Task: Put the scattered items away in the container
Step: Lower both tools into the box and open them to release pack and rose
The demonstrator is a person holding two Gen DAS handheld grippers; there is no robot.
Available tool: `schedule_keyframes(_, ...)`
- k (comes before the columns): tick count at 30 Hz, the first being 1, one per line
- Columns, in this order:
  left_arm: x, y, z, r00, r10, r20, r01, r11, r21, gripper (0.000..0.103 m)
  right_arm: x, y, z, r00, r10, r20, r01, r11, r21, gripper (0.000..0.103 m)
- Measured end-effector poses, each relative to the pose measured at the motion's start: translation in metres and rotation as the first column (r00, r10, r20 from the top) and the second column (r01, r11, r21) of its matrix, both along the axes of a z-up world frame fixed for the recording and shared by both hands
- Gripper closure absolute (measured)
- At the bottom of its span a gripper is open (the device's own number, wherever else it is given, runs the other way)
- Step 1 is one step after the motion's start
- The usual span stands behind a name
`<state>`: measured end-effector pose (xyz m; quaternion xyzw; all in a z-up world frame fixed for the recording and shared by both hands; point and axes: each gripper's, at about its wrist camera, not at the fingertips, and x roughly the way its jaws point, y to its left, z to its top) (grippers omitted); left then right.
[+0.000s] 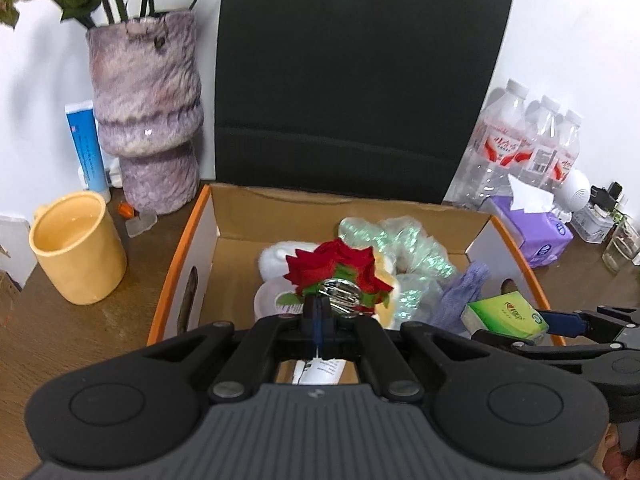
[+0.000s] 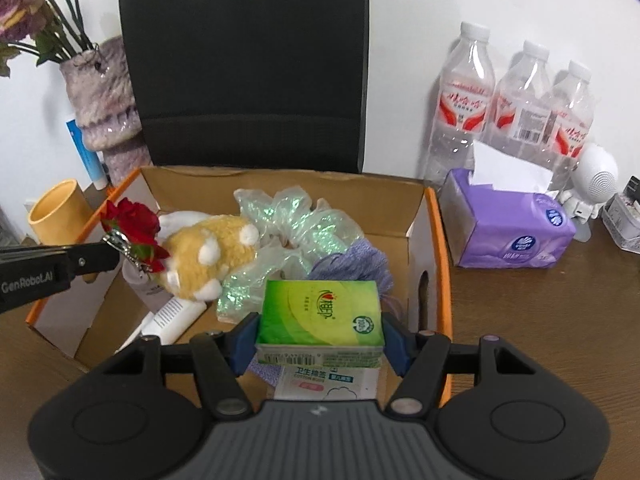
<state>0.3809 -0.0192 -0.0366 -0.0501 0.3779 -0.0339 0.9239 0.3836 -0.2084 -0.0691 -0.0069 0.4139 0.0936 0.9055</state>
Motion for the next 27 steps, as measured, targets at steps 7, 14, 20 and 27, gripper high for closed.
schedule_keyframes(7, 0.006, 0.009, -0.016, 1.000, 0.010, -0.025, -0.010, 1.000, -0.003, 0.102, 0.009, 0.006, -0.016, 1.000, 0.003, -0.010, -0.003, 1.000, 0.000, 0.040)
schedule_keyframes(14, 0.011, 0.017, -0.029, 0.998, 0.032, -0.055, -0.034, 0.999, -0.032, 0.101, 0.015, 0.013, -0.023, 1.000, 0.011, 0.010, -0.011, 1.000, -0.014, 0.039)
schedule_keyframes(20, 0.012, 0.023, -0.035, 0.994, 0.065, -0.091, -0.072, 0.994, -0.084, 0.033, 0.015, 0.022, -0.026, 0.999, 0.022, 0.027, -0.020, 0.999, -0.047, 0.020)
schedule_keyframes(27, -0.002, 0.017, -0.020, 0.999, 0.028, 0.020, -0.028, 0.999, -0.042, 0.000, 0.007, 0.025, -0.018, 0.998, 0.023, 0.057, -0.019, 0.998, -0.057, 0.008)
